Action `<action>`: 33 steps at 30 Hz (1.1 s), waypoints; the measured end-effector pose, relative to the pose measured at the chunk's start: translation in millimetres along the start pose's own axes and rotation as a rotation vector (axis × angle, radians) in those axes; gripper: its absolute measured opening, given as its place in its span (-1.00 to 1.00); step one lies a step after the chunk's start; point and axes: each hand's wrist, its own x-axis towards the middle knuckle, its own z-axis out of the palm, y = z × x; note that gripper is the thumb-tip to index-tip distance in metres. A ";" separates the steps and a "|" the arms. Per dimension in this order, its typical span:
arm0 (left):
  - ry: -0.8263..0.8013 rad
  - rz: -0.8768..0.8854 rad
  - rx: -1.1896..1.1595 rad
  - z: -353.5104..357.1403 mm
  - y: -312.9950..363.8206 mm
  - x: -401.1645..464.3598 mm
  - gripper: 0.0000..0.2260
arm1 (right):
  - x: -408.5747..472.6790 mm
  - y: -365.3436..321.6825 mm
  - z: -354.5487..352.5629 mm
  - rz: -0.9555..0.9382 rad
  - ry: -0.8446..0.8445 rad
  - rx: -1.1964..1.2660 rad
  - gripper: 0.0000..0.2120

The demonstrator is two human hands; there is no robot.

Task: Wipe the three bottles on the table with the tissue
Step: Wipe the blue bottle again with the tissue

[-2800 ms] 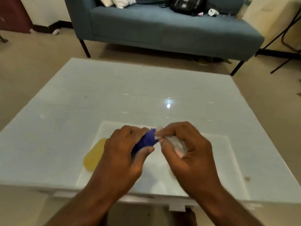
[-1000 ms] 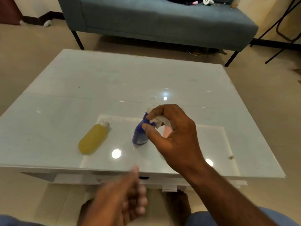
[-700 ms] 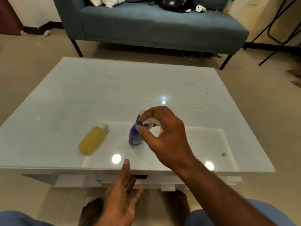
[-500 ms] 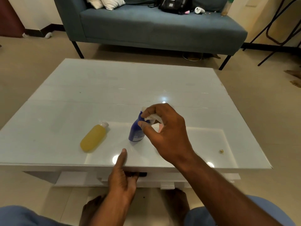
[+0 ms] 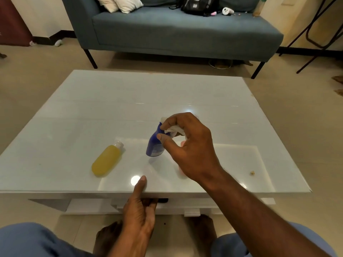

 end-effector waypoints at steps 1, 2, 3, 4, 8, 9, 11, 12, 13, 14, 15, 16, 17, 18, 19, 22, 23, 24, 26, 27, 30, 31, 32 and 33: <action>-0.008 0.000 -0.006 -0.3 -0.6 -1.0 -0.41 | 1.0 0.7 -0.6 0.001 0.001 0.005 -0.78; -0.015 0.001 -0.011 -0.7 -0.5 -2.8 -0.45 | 2.1 0.9 -1.2 0.002 0.001 0.009 -0.78; -0.019 0.005 -0.007 -1.4 -1.0 -4.3 -0.49 | 3.1 1.3 -1.3 0.001 0.000 0.013 -0.78; -0.021 0.009 0.005 -2.3 -1.8 -5.4 -0.51 | 3.9 1.7 -1.5 -0.001 -0.001 0.019 -0.78; -0.023 0.020 0.032 -3.7 -3.5 -7.6 -0.50 | 6.5 4.0 -1.4 -0.015 0.015 0.036 -0.78; -0.012 0.010 0.040 -3.7 -1.3 -9.4 -0.51 | 7.4 4.9 -1.1 -0.016 0.018 0.036 -0.77; 0.022 -0.062 0.113 -4.6 4.6 -18.0 -0.57 | 7.1 4.3 -0.1 -0.013 0.020 0.039 -0.77; 0.033 -0.138 0.198 -4.7 7.6 -26.0 -0.56 | 6.3 2.8 0.7 -0.012 0.021 0.046 -0.77; -0.007 -0.220 0.297 -6.4 12.1 -37.2 -0.49 | 5.7 0.9 1.4 -0.014 0.023 0.056 -0.77; -0.082 -0.302 0.400 -7.2 19.0 -51.9 -0.39 | 5.5 -1.5 1.6 -0.017 0.025 0.064 -0.77; -0.154 -0.394 0.531 -2.5 26.5 -66.4 -0.33 | 5.6 -3.2 1.8 -0.021 0.030 0.067 -0.77; -0.246 -0.426 0.707 5.4 36.8 -80.8 -0.35 | 6.3 -5.0 2.7 -0.026 0.035 0.068 -0.77; -0.335 -0.322 0.948 13.4 49.4 -89.4 -0.45 | 6.8 -6.4 4.0 -0.028 0.041 0.065 -0.77; -0.405 -0.056 1.193 21.5 64.8 -93.8 -0.56 | 7.0 -7.6 5.2 -0.027 0.047 0.062 -0.77; -0.436 0.311 1.363 29.6 83.2 -92.7 -0.65 | 7.4 -8.4 7.0 -0.026 0.049 0.056 -0.78; -0.472 1.126 1.424 61.5 127.6 -70.6 -0.63 | 6.3 -8.2 9.8 -0.040 0.021 0.000 -0.81; -0.541 1.190 1.427 68.5 132.0 -59.1 -0.53 | 6.4 -6.6 9.6 -0.048 0.009 -0.020 -0.80; -0.612 1.171 1.443 71.7 131.9 -47.3 -0.43 | 5.9 -4.9 8.6 -0.051 0.001 -0.030 -0.79; -0.695 1.073 1.528 70.7 127.7 -28.6 -0.33 | 4.9 -1.4 6.7 -0.045 0.020 -0.039 -0.77; -0.722 1.040 1.571 68.9 125.1 -22.0 -0.32 | 4.8 0.1 5.0 -0.038 0.032 -0.046 -0.76; -0.744 1.051 1.533 61.5 117.1 -12.0 -0.42 | 0.4 -0.3 2.7 -0.024 -0.023 -0.038 -0.77; -0.751 1.054 1.500 63.2 115.3 -9.6 -0.48 | -1.7 -0.4 2.7 -0.030 -0.042 -0.025 -0.78; -0.757 1.067 1.477 65.8 113.3 -8.6 -0.54 | -3.3 -0.6 3.3 -0.042 -0.059 -0.016 -0.80; -0.760 1.085 1.469 67.0 111.2 -6.6 -0.59 | -3.9 -0.7 4.8 -0.059 -0.070 -0.015 -0.81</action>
